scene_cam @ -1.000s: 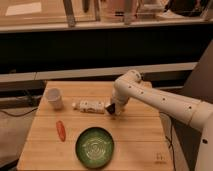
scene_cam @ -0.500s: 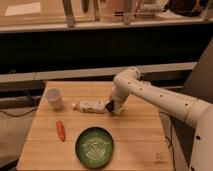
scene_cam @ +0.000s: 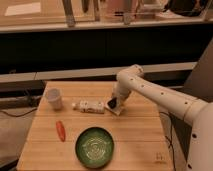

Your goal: Place the eraser on the white sponge

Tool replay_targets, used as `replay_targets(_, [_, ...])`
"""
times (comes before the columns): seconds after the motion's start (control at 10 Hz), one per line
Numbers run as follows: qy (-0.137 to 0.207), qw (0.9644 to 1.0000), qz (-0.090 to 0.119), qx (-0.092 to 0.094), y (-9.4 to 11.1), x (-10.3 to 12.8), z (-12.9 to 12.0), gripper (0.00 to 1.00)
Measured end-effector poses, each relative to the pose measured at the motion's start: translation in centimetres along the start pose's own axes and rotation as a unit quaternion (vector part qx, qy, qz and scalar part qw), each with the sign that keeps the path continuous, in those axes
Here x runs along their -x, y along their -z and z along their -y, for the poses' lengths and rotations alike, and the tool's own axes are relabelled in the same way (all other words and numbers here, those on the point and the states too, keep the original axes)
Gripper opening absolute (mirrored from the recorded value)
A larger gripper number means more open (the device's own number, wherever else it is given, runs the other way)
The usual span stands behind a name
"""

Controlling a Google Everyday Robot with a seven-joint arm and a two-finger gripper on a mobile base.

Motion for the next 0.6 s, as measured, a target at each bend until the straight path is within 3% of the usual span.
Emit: replay_targets(0.6, [-0.003, 1.0, 0.006, 0.001, -0.39, -0.76, -0.12, 0.03])
